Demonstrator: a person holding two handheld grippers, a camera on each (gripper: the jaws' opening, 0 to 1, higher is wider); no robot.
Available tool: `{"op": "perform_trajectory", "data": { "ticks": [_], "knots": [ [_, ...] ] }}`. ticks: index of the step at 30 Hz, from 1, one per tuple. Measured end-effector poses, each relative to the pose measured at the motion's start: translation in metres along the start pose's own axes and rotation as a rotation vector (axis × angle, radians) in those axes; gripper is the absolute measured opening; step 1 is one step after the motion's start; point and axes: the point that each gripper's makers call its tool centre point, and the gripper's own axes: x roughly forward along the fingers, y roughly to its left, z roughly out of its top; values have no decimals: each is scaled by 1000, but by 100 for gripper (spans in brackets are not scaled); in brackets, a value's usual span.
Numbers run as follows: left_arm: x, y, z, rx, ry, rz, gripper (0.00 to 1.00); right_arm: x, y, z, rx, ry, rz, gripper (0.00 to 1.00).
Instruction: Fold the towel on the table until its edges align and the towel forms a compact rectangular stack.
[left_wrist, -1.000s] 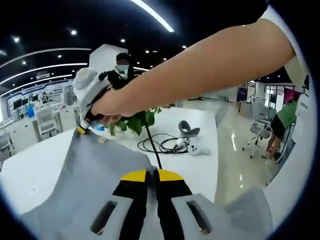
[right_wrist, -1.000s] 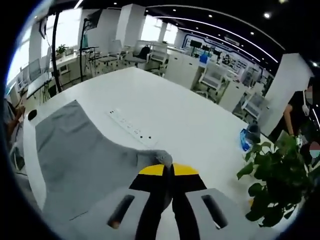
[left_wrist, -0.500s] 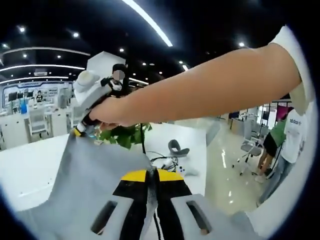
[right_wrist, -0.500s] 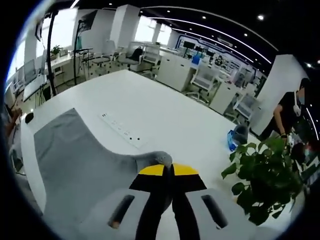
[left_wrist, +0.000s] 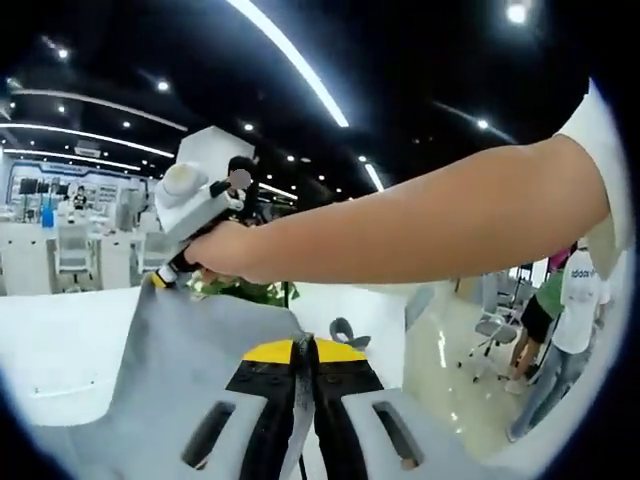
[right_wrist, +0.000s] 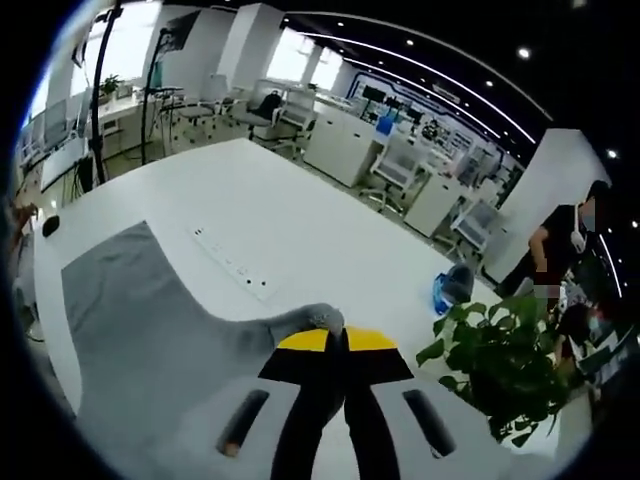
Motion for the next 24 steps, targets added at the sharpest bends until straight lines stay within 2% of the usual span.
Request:
{"op": "perform_trajectory", "data": {
  "ticks": [2, 4, 11, 17, 20, 24],
  "knots": [
    [-11, 6, 2, 37, -4, 19, 4, 4, 2, 8, -4, 1, 1, 1],
    [-20, 11, 1, 40, 0, 26, 4, 5, 11, 16, -12, 1, 5, 1],
    [-69, 54, -14, 53, 36, 118, 5, 20, 42, 41, -41, 2, 35, 1],
    [-105, 86, -15, 73, 40, 199, 5, 38, 70, 68, 14, -24, 89, 1],
    [-122, 99, -16, 88, 49, 238, 5, 44, 92, 83, 8, -38, 113, 1],
    [-141, 112, -21, 94, 60, 272, 5, 50, 119, 97, 69, -46, 153, 1]
  ]
}}
